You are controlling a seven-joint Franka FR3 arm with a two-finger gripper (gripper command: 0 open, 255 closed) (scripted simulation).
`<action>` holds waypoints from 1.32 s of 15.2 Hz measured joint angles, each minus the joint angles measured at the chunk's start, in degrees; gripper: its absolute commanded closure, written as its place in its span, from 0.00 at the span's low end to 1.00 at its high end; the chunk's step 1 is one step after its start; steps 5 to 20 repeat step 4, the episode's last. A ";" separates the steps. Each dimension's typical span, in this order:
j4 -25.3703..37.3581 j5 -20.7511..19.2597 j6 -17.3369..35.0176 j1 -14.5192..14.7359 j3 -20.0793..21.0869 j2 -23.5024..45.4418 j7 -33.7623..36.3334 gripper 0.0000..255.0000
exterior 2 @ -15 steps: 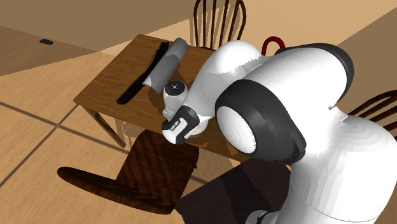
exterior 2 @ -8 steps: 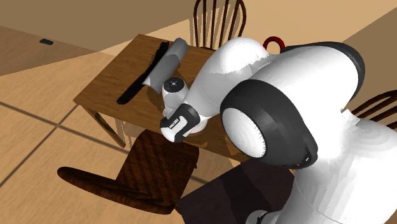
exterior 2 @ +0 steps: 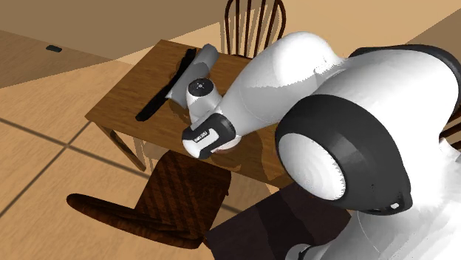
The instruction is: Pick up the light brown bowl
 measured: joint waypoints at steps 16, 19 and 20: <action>-0.02 1.06 -2.38 -0.44 0.66 -2.44 -0.85 1.00; -0.02 1.06 -2.38 -0.44 0.66 -2.44 -0.85 1.00; -0.02 1.06 -2.38 -0.44 0.66 -2.44 -0.85 1.00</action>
